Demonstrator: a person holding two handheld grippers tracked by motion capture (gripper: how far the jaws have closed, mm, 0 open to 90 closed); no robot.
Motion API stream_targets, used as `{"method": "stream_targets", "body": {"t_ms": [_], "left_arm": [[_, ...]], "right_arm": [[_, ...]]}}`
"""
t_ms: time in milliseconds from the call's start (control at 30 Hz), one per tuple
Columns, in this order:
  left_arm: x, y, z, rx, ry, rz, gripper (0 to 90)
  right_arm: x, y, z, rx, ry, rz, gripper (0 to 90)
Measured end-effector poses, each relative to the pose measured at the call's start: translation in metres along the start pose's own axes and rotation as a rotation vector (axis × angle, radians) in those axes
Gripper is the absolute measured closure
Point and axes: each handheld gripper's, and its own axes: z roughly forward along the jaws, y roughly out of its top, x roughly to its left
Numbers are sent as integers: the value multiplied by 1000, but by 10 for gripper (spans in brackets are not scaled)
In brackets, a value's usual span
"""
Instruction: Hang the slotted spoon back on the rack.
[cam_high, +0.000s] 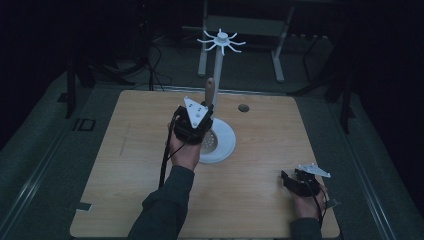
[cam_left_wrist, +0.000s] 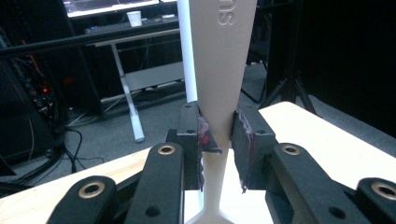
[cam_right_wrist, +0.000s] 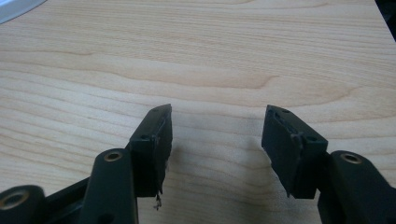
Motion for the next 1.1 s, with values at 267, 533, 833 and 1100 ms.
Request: {"method": "stream_targets", "body": {"t_ms": [267, 533, 833, 1100], "left_arm": [[-5, 6, 2, -11, 16, -9, 740], [-8, 16, 3, -22, 21, -7, 740], [-13, 26, 4, -36, 64, -13, 740], [-17, 31, 5, -45, 81, -27, 740]], "right_arm": [[0, 0, 0, -2, -2, 1, 421], [0, 0, 0, -1, -2, 2, 420], [0, 0, 0, -2, -1, 2, 419], [-1, 0, 0, -3, 0, 3, 418]]}}
